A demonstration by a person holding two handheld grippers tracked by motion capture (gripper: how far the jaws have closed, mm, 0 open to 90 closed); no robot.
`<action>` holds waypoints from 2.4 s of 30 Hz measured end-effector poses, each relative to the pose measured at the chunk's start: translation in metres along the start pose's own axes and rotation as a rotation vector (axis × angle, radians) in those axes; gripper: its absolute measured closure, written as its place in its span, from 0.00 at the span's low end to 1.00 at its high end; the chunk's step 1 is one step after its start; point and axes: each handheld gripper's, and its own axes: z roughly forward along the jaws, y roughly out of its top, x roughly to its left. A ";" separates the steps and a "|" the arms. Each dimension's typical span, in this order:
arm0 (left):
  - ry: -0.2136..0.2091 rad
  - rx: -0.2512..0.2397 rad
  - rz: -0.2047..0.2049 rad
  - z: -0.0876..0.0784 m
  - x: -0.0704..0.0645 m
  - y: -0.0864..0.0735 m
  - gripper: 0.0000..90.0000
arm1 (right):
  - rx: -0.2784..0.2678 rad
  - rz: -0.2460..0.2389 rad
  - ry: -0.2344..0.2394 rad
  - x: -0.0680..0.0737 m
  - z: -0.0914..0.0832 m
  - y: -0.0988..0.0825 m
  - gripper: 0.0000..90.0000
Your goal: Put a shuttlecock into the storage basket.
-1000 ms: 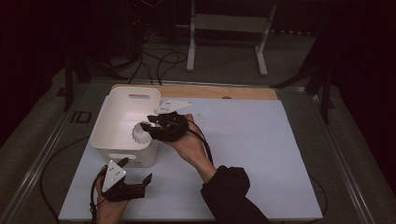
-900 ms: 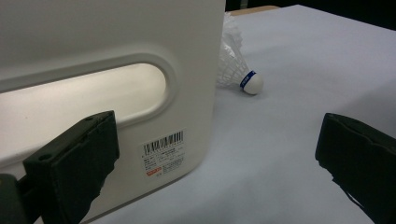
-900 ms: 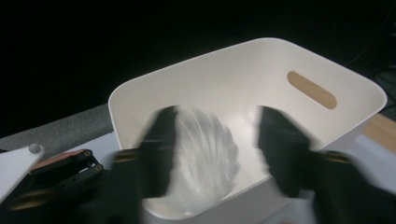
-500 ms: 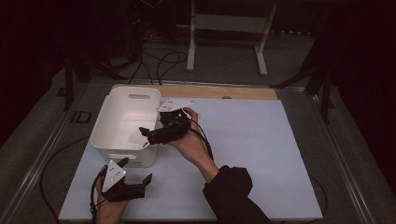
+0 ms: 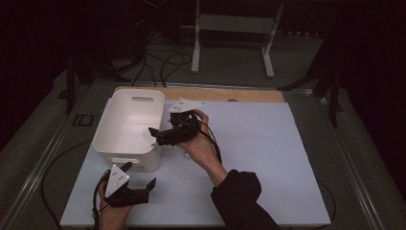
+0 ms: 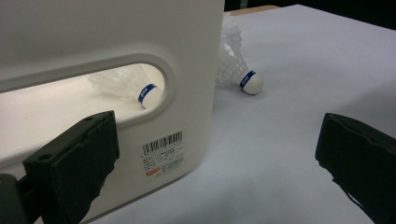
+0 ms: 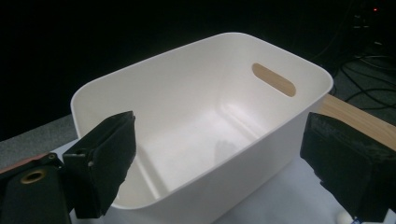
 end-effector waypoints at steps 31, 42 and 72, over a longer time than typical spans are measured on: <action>-0.010 0.000 -0.003 0.001 0.000 0.000 0.00 | -0.016 0.034 -0.081 -0.027 -0.008 -0.003 0.12; -0.009 -0.001 -0.005 0.001 0.000 0.000 0.00 | -0.018 0.044 -0.114 -0.037 -0.011 -0.006 0.12; -0.008 0.001 -0.004 0.001 0.000 0.000 0.00 | 0.005 0.067 -0.172 -0.058 -0.016 -0.020 0.12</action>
